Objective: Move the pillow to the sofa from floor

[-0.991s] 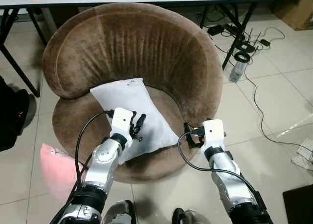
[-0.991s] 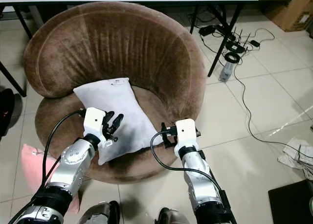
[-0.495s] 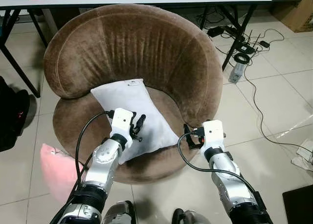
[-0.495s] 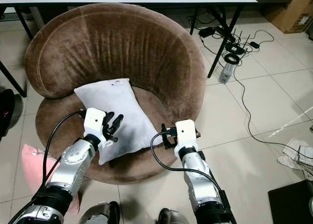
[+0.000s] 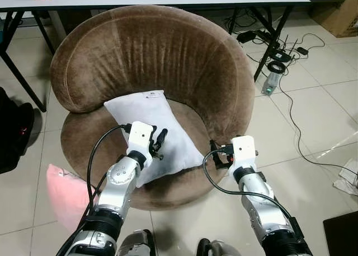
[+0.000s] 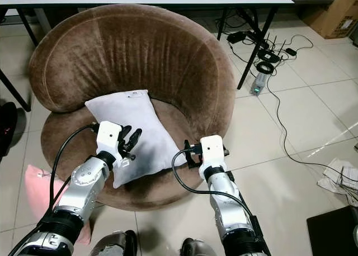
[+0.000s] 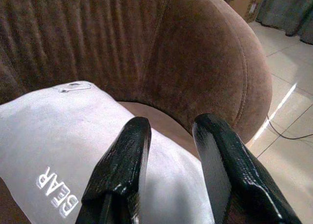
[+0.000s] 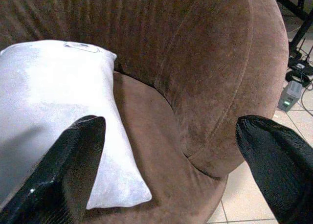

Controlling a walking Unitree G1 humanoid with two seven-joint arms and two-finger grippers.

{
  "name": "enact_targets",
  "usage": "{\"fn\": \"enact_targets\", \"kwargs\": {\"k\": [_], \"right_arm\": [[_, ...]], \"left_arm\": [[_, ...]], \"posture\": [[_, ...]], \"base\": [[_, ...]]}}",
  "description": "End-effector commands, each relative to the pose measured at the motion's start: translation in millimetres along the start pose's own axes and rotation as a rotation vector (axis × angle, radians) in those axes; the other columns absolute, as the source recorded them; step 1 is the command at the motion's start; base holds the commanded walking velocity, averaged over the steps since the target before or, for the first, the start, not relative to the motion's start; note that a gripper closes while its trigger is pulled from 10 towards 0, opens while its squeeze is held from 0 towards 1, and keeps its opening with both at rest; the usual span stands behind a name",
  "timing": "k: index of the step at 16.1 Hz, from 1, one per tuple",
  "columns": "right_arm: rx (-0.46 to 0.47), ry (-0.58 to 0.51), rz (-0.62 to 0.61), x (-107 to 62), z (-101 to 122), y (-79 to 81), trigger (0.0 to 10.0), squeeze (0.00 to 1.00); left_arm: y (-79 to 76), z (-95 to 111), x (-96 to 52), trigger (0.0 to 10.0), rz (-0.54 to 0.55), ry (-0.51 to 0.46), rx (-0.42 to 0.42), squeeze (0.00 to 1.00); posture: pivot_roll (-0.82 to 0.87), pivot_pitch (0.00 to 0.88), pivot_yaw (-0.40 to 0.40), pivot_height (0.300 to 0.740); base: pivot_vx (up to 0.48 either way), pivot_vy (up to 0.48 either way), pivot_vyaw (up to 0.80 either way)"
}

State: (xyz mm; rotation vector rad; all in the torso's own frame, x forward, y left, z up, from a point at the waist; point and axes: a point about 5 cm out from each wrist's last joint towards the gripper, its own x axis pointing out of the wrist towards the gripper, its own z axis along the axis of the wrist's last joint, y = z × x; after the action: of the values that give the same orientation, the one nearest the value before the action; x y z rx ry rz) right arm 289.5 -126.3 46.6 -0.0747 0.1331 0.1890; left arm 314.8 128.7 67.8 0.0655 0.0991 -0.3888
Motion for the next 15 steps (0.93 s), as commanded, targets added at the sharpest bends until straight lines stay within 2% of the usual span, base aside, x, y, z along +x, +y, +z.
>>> {"fn": "enact_targets", "kwargs": {"k": [1, 9, 12, 15], "right_arm": [[-0.002, 0.010, -0.012, -1.1, -0.7, -6.4, 10.0, 0.00], [-0.048, 0.007, 0.011, 0.7, 7.2, -22.9, 10.0, 0.00], [-0.053, 0.007, 0.030, 2.6, 10.3, -24.3, 10.0, 0.00], [-0.121, 0.054, 0.207, 3.6, 13.9, -21.3, 10.0, 0.00]], "left_arm": [[-4.7, -1.1, 1.2, 10.0, -0.019, 0.007, 0.013, 0.00], [-11.6, -1.1, 5.0, 10.0, -0.038, 0.006, -0.010, 0.00], [-10.5, -0.2, 5.8, 10.0, -0.032, 0.004, -0.007, 0.00], [-10.3, -0.1, 6.2, 10.0, -0.033, 0.005, -0.005, 0.00]], "posture": [[0.10, 0.115, -0.058, 0.740], [0.08, 0.110, -0.080, 0.740], [0.08, 0.113, -0.076, 0.740], [0.08, 0.113, -0.075, 0.740]], "base": [[0.000, 0.000, 0.00], [0.000, 0.000, 0.00], [0.000, 0.000, 0.00], [0.000, 0.000, 0.00]]}}
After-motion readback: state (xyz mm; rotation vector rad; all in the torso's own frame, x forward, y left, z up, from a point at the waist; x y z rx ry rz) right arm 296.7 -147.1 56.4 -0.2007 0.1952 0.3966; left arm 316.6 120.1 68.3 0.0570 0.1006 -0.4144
